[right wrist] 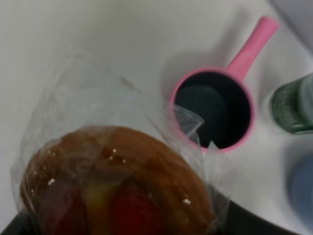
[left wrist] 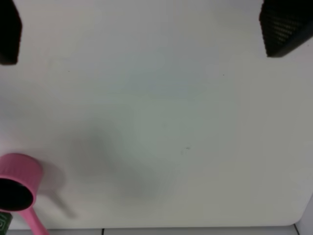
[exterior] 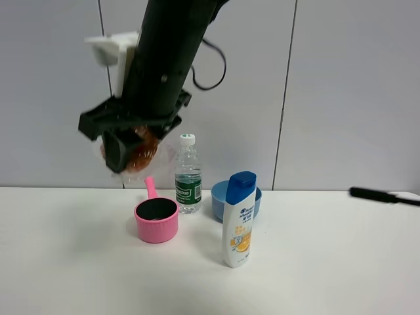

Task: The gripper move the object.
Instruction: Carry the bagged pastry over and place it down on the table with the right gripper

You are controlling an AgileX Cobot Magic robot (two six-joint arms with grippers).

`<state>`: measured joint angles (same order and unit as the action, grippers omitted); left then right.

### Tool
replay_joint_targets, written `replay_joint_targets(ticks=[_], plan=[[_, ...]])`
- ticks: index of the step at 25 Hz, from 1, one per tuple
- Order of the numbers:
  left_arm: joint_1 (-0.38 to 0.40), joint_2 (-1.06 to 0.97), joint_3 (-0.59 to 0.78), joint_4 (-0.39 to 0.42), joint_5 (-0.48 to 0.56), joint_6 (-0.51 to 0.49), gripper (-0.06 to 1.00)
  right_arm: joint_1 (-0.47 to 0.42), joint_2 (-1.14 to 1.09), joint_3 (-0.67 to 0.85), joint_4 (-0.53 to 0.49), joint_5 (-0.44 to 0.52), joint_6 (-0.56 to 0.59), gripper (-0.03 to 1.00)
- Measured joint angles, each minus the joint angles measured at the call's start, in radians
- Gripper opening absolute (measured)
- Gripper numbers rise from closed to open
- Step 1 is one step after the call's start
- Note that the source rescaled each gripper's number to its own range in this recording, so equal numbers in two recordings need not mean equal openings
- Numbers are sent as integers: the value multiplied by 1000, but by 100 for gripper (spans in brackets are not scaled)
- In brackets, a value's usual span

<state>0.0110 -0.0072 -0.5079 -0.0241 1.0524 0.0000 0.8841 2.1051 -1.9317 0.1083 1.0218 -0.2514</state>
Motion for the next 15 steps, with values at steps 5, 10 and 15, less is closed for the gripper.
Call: replay_joint_targets(ticks=[5,10,15], plan=[[0,0,0,0,0,0,100,0,188,-94,0,57,6,0],[0,0,0,0,0,0,100,0,259,-115,-1,58,-24,0],[0,0,0,0,0,0,100,0,262,-120,-12,84,-106,0]])
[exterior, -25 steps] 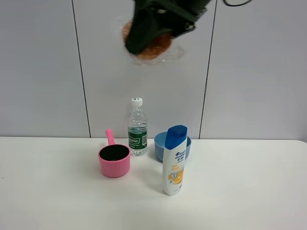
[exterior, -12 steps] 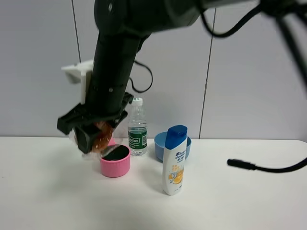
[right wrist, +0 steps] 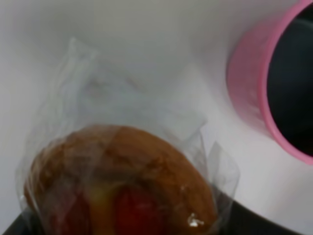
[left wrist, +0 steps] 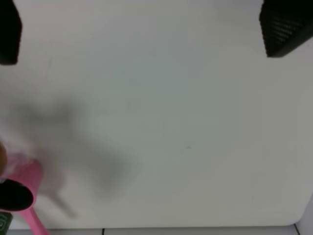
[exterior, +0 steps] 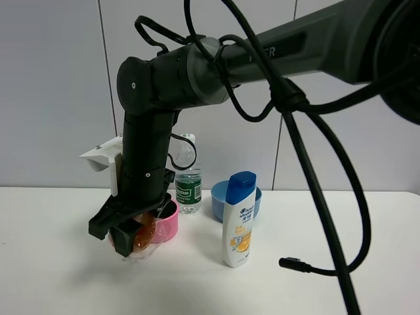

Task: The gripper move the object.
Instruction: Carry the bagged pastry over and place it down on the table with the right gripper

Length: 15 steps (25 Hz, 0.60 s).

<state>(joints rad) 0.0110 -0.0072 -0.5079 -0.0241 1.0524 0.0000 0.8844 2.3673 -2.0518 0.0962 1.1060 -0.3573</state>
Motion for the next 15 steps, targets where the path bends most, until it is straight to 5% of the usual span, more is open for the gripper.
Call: replay_joint_targets(ticks=[15], plan=[[0,0,0,0,0,0,100,0,56,-3,-31,24,-159,0]])
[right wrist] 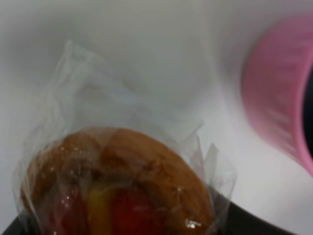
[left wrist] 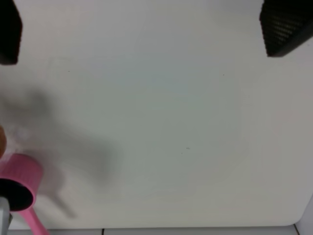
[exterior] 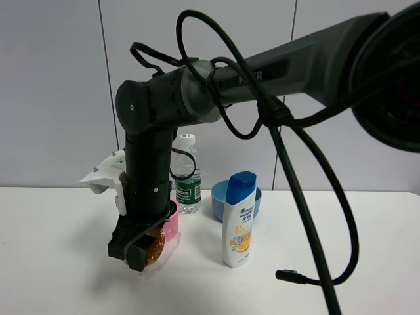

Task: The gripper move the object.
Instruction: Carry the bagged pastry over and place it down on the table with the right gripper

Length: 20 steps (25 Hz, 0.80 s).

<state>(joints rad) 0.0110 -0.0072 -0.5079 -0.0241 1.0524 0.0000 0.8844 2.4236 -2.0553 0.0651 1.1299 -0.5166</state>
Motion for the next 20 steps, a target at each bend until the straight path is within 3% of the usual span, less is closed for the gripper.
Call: replay_joint_targets(ticks=[10,20], plan=[[0,0,0,0,0,0,100,0,11,0,-1,-24,-115,0],[0,0,0,0,0,0,100,0,13,0,21,-25,-158,0]])
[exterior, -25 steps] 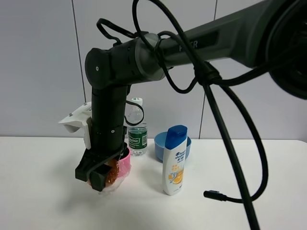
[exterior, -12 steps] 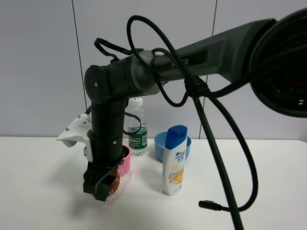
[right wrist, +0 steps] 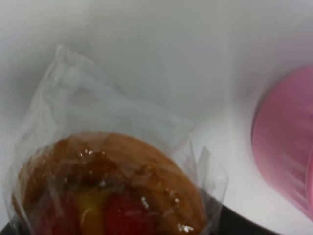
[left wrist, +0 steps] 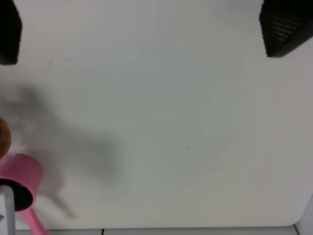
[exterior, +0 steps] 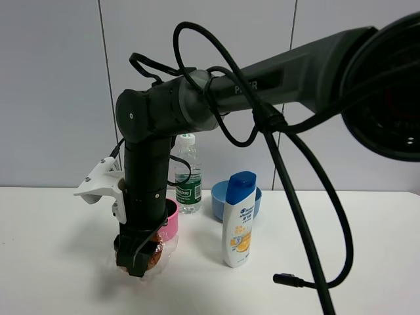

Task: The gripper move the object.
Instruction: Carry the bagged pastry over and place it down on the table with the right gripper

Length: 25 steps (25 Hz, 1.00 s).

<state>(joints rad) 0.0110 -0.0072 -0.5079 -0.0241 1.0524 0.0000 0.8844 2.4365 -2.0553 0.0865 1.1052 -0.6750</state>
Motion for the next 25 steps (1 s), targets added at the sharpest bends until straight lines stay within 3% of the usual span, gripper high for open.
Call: replay_joint_targets(ticks=[6,16,20,25], plan=[[0,0,0,0,0,0,100,0,4,0,34,15,-8,0],[0,0,0,0,0,0,100,0,43,0,-5,-63,63,1],[0,0,0,0,0,0,100,0,47,0,-20,-60,75,30],[0,0,0,0,0,0,100,0,47,0,-21,-48,85,47]])
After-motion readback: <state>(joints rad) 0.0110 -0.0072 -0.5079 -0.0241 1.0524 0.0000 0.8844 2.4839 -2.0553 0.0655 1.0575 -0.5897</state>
